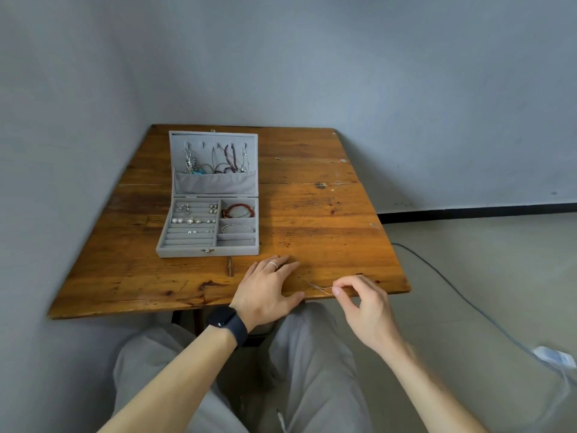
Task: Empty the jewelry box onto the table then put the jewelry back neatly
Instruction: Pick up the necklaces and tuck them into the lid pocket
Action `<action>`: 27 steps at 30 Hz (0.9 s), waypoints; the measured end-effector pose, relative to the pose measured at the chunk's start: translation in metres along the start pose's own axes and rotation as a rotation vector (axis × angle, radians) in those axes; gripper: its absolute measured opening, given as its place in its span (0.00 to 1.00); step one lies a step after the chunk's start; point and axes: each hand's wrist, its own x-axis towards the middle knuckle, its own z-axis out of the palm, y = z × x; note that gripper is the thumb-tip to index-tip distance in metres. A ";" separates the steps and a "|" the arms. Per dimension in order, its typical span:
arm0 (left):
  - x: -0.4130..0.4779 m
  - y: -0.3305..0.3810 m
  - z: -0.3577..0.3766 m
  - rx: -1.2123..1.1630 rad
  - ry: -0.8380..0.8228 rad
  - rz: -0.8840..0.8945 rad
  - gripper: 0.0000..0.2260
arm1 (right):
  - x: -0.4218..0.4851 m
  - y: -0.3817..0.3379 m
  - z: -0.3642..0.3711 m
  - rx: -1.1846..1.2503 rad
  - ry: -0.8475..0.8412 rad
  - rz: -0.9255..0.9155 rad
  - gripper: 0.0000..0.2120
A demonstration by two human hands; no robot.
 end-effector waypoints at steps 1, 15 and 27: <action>0.001 0.004 -0.005 -0.047 0.013 0.018 0.31 | 0.005 -0.006 -0.005 0.061 -0.040 0.046 0.04; 0.018 0.043 -0.029 -0.689 -0.017 0.046 0.03 | 0.053 -0.036 -0.058 0.032 -0.500 0.243 0.04; 0.057 0.026 -0.034 -0.392 0.116 0.038 0.04 | 0.088 -0.034 -0.045 0.111 -0.271 0.293 0.06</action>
